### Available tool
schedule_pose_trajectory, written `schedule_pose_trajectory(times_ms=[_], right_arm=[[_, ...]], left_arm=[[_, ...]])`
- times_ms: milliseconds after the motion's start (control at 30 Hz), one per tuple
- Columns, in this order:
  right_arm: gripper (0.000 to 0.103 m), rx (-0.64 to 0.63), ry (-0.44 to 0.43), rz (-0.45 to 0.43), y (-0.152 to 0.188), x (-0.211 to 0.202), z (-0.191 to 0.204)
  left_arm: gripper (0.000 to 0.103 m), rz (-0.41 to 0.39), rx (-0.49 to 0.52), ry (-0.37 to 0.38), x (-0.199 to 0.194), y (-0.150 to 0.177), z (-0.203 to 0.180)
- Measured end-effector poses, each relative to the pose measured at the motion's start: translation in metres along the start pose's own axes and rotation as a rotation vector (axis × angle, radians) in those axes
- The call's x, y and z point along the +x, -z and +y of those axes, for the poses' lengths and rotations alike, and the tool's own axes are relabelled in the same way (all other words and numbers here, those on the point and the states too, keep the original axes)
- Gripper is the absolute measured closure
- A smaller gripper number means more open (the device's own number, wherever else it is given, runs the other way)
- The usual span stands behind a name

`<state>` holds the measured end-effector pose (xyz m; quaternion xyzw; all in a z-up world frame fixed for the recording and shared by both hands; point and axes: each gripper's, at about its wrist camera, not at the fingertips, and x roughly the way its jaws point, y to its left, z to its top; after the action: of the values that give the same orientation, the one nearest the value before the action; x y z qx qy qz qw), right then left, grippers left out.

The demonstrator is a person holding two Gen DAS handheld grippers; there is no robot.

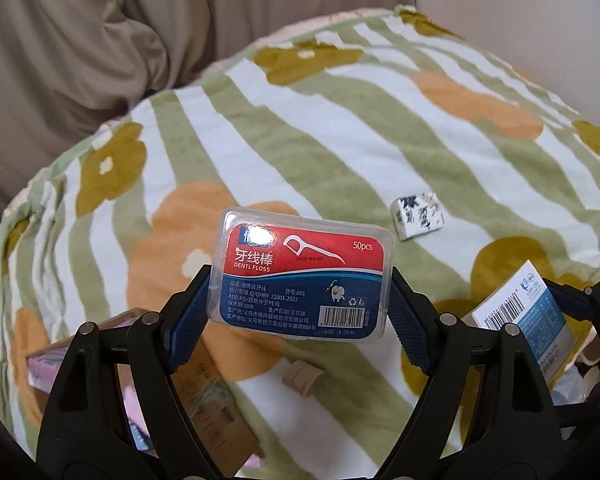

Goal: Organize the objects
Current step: 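Carry the floss box and carton over the cardboard box and release both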

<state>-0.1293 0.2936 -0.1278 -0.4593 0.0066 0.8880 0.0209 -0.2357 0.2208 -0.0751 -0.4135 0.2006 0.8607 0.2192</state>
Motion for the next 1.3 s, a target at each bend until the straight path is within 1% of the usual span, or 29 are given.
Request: schedule_pose_trajectory(times_ms=[200, 400, 567, 700, 1000, 1300], right_arm=[[0.04, -0.021, -0.018, -0.049, -0.007, -0.032, 0.008], [0.04, -0.038, -0.043, -0.089, -0.018, -0.061, 0.021], [0.04, -0.064, -0.068, -0.114, -0.028, -0.077, 0.039], [0.04, -0.098, -0.09, -0.132, -0.038, -0.087, 0.061], [0.039, -0.181, -0.134, -0.159, -0.065, -0.097, 0.123], [0.039, -0.256, -0.191, -0.149, -0.083, -0.085, 0.19]], left_arm=[[0.023, -0.053, -0.042, -0.017, -0.049, 0.003, 0.018], [0.023, -0.082, -0.071, -0.052, -0.085, 0.015, 0.04], [0.023, -0.1, -0.115, -0.08, -0.11, 0.028, 0.07], [0.023, -0.107, -0.156, -0.113, -0.128, 0.043, 0.101], [0.023, -0.106, -0.243, -0.18, -0.15, 0.08, 0.172], [0.023, -0.064, -0.342, -0.242, -0.149, 0.135, 0.249]])
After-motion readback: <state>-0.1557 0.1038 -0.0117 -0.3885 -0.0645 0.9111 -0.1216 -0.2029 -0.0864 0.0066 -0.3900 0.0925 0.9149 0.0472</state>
